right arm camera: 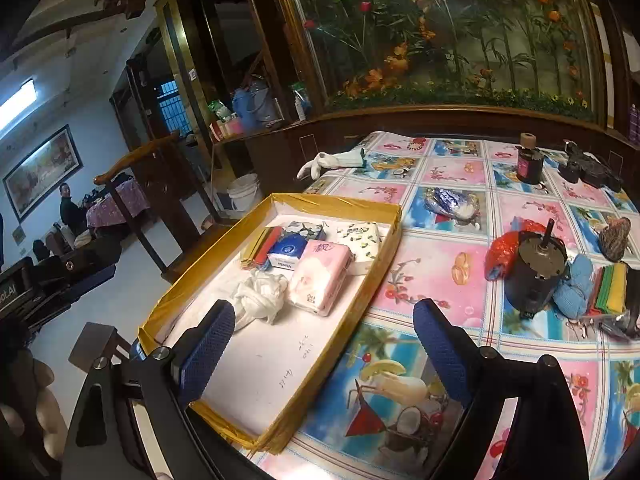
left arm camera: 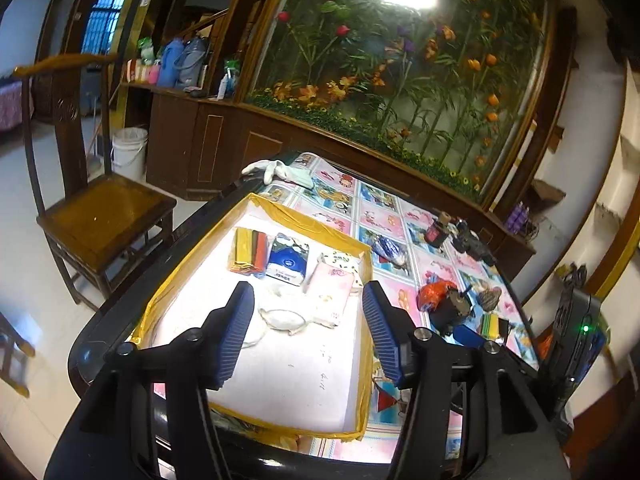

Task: Organize soft objects
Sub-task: 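Move both tools back toward the remaining items on the table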

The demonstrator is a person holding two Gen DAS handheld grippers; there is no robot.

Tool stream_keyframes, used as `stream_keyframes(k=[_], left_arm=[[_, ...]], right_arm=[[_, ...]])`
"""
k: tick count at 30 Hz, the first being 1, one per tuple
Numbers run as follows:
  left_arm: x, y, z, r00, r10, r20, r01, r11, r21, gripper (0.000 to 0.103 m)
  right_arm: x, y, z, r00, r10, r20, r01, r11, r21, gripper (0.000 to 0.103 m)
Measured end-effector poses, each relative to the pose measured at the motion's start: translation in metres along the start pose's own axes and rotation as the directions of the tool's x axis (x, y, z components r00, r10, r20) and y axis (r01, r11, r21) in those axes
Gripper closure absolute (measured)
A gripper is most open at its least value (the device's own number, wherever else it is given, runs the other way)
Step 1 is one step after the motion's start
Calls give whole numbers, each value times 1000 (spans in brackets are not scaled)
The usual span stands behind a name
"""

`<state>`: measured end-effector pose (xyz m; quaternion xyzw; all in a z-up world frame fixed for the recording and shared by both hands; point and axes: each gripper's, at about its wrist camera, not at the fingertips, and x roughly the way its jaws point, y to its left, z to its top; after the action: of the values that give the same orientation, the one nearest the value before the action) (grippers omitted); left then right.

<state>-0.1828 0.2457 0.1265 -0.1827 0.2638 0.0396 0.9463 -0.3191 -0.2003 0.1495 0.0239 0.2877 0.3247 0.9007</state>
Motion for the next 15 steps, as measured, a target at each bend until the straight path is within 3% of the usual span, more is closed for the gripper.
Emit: stream_keyframes(k=[9,15], left_arm=[[4,-30,-11,998,-36,-46,39,998,57,47],[16,-32,-17,995,-39,-95,44,998,49,47]], right_arm=[[-37,-26,-3,999,-23,26,22,998,53,11],[-30,-31,-9,999,-32,8,31,996,80,10]])
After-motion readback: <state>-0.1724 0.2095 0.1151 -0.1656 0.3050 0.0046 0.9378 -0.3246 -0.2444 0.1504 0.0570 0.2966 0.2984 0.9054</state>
